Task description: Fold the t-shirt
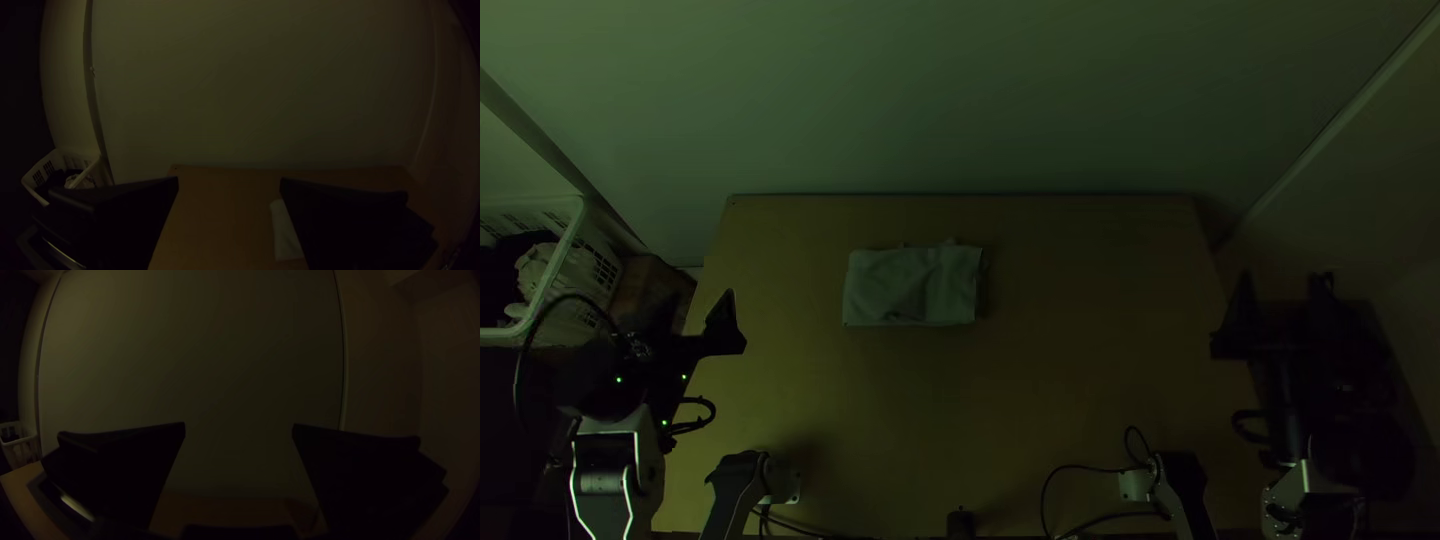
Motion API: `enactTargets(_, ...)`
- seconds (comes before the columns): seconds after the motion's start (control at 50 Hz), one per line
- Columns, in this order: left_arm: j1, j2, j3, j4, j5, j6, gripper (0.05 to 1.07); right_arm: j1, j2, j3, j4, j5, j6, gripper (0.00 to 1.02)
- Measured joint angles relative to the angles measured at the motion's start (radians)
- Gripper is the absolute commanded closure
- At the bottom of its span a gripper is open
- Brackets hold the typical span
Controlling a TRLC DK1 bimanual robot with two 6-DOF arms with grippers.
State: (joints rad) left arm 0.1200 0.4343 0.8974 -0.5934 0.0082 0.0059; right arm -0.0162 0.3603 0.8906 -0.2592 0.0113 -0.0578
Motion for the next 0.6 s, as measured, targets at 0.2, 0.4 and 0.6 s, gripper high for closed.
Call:
enactTargets(0.2, 0.0, -0.227, -0.225, 0.092, 0.0, 0.022, 0.1, 0.001, -0.107, -0.166, 0.087, 0.0, -0.012, 0.04)
enactTargets(0.4, 0.007, -0.389, -0.432, 0.213, 0.0, 0.058, 0.1, 0.003, -0.163, -0.333, 0.166, 0.0, -0.023, 0.04)
enactTargets(0.6, 0.021, -0.428, -0.554, 0.351, -0.027, 0.071, 0.1, 0.01, -0.235, -0.513, 0.247, 0.0, -0.037, 0.05)
